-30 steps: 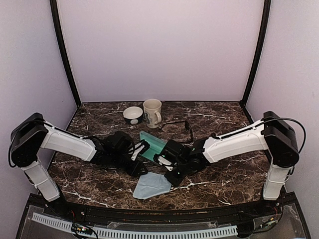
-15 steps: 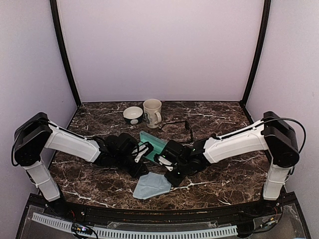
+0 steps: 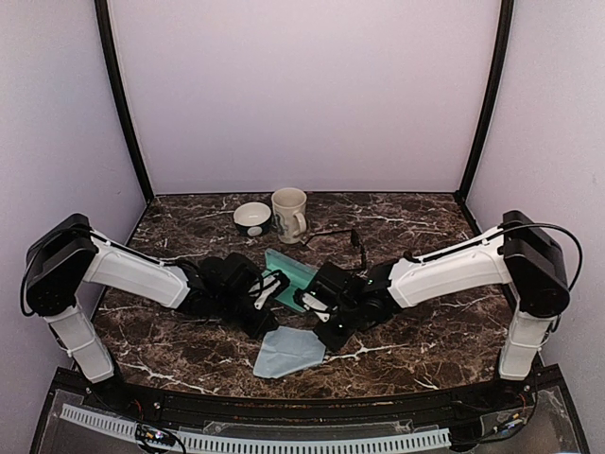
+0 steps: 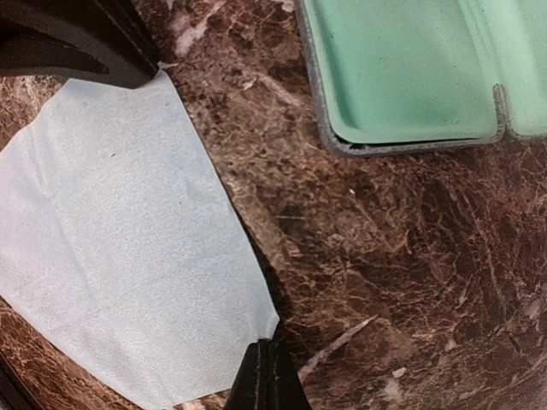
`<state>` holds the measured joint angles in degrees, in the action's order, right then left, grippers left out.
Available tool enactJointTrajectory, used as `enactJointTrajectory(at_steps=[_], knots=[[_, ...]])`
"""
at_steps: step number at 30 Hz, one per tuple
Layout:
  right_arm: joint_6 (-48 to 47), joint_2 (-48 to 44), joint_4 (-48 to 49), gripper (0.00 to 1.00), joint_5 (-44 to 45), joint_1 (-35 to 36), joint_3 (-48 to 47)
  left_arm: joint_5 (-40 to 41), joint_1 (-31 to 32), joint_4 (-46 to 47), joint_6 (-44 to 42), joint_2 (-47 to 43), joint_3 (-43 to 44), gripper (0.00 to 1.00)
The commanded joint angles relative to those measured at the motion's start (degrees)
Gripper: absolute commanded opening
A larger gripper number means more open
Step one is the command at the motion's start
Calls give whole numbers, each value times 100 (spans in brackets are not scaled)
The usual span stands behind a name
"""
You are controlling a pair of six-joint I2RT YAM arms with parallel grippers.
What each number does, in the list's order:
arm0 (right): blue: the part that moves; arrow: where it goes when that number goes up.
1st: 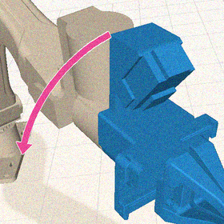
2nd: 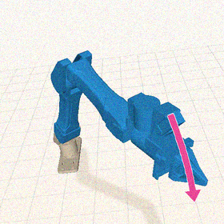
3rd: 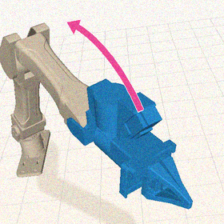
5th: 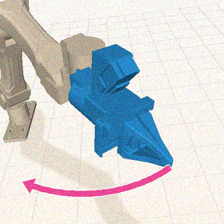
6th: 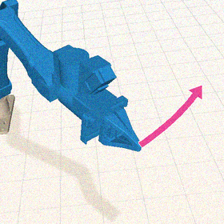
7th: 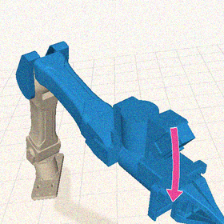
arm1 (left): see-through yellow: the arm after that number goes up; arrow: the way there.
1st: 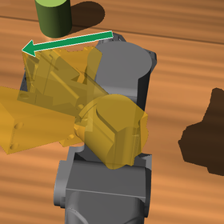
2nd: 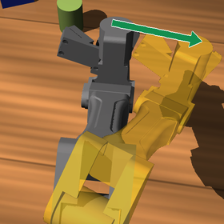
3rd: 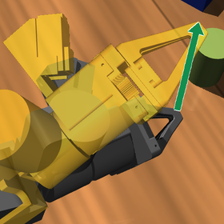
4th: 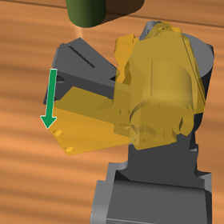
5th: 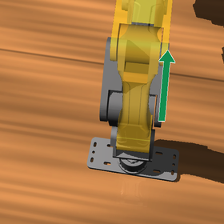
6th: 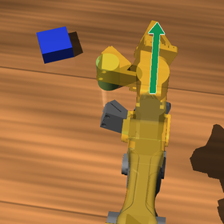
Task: Organize the sunglasses
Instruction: Pick up the glasses cleaning cloth from the center of the board.
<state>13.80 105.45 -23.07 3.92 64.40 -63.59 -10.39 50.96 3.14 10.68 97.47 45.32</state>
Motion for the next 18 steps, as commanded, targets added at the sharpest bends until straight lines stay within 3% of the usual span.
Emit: enactJointTrajectory(at_steps=[1, 11, 18], knots=[[-20, -343, 216, 0, 29, -149, -73, 20, 37, -37, 145, -443, -111, 0], [-195, -851, 92, 0, -171, -200, -117, 338, 58, -14, 340, -1532, -310, 0], [-52, -1371, 21, 0, -243, 102, 15, 604, 439, -484, 270, -2129, -361, 0]])
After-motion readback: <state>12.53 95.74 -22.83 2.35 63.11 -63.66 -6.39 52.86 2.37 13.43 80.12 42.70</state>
